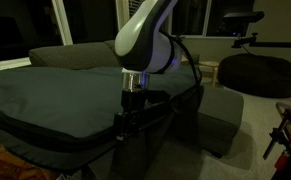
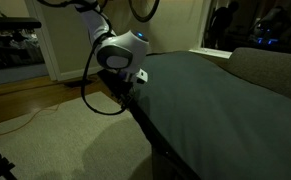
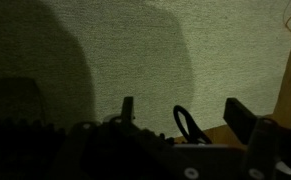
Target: Close the zip
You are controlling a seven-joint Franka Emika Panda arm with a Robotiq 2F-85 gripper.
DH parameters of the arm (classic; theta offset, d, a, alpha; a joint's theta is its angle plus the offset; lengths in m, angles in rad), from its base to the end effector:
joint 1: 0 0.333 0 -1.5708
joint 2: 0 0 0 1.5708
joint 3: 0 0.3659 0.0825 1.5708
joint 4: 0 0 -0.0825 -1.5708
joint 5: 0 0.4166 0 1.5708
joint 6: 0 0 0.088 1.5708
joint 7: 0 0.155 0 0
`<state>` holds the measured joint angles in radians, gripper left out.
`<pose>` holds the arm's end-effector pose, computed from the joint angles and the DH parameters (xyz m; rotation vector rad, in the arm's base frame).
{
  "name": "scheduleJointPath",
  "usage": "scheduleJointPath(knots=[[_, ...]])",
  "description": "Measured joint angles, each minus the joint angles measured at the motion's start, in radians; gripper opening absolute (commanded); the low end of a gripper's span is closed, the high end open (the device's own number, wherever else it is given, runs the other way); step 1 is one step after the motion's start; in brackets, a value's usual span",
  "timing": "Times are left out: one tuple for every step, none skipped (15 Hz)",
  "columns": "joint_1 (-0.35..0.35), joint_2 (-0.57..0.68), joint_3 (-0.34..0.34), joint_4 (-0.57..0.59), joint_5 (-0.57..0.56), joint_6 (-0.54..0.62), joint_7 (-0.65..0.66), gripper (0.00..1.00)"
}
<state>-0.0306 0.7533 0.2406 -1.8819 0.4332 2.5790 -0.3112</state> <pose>0.6545 0.1434 0.0736 -2.7510 -0.1167 0.0549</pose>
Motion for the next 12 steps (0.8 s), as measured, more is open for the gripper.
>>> scheduleJointPath(knots=[[0.0,0.0,0.003,0.0,0.0,0.0,0.003,1.0],[0.0,0.001,0.006,0.001,0.0,0.0,0.005,1.0],[0.0,0.003,0.008,0.003,0.0,0.0,0.007,1.0],[0.0,0.006,0.009,0.005,0.0,0.0,0.008,1.0],[0.0,0.01,0.01,0.009,0.0,0.0,0.008,1.0],[-0.001,0.015,0.012,0.013,0.0,0.0,0.008,1.0],[-0.002,0.018,0.013,0.016,0.0,0.0,0.008,1.0],[-0.004,0.02,0.016,0.017,0.001,0.001,0.008,1.0],[-0.007,0.02,0.018,0.018,0.001,0.001,0.008,1.0],[-0.011,0.02,0.021,0.018,0.001,0.002,0.008,1.0],[-0.014,0.02,0.024,0.018,0.002,0.003,0.008,1.0],[-0.017,0.02,0.027,0.018,0.002,0.004,0.008,1.0]])
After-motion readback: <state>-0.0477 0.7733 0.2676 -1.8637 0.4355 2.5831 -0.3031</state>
